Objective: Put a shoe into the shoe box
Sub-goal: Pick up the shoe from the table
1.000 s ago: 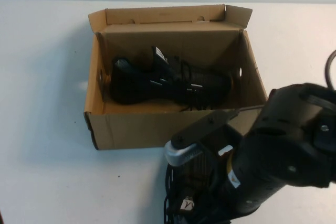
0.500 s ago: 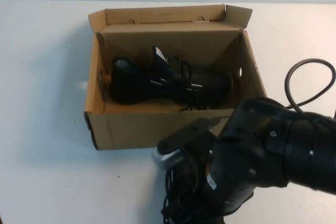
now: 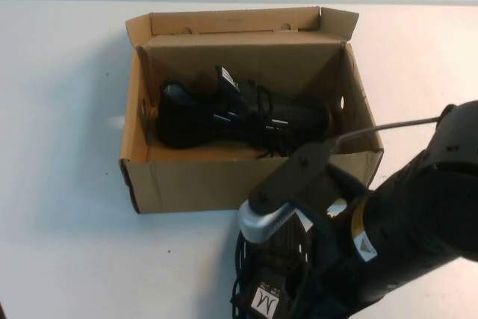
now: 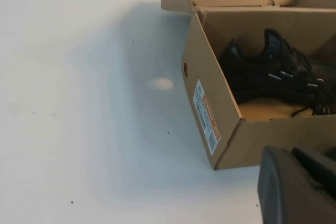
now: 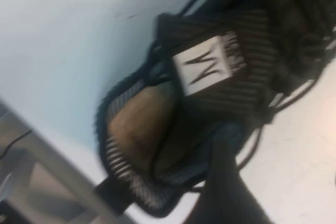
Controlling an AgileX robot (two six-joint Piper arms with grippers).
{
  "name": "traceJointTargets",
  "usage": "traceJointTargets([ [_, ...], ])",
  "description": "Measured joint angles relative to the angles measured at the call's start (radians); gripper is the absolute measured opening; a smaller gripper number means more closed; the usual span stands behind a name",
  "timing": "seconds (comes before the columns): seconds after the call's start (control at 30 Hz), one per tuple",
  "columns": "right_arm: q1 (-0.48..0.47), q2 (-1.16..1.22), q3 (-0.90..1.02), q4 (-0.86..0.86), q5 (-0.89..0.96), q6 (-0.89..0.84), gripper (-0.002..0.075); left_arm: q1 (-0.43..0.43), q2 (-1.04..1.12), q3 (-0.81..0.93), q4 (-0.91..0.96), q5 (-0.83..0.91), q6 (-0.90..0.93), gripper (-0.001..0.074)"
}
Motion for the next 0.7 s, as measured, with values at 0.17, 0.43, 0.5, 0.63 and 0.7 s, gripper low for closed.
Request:
traceJointTargets([
  [0.17,0.044,0.0,0.036,0.011,-0.07,-0.037,0.0396,0.0,0.0,0.0,0.0,0.014,0.0,-0.0001],
  [0.43,0.12,0.0,0.165,-0.144,-0.272,-0.004,0.0396,0.0,0.0,0.0,0.0,0.014,0.0,-0.0001],
  [0.5,0.14,0.0,0.172,-0.154,-0.284,-0.014,0.0396,0.0,0.0,0.0,0.0,0.014,0.0,-0.0001],
  [0.63,0.161,0.014,0.174,-0.192,-0.308,-0.016,0.0396,0.0,0.0,0.0,0.0,0.014,0.0,-0.0001],
  [0.7,0.161,0.037,0.174,-0.221,-0.315,-0.012,0.0396,0.0,0.0,0.0,0.0,0.014,0.0,-0.0001],
])
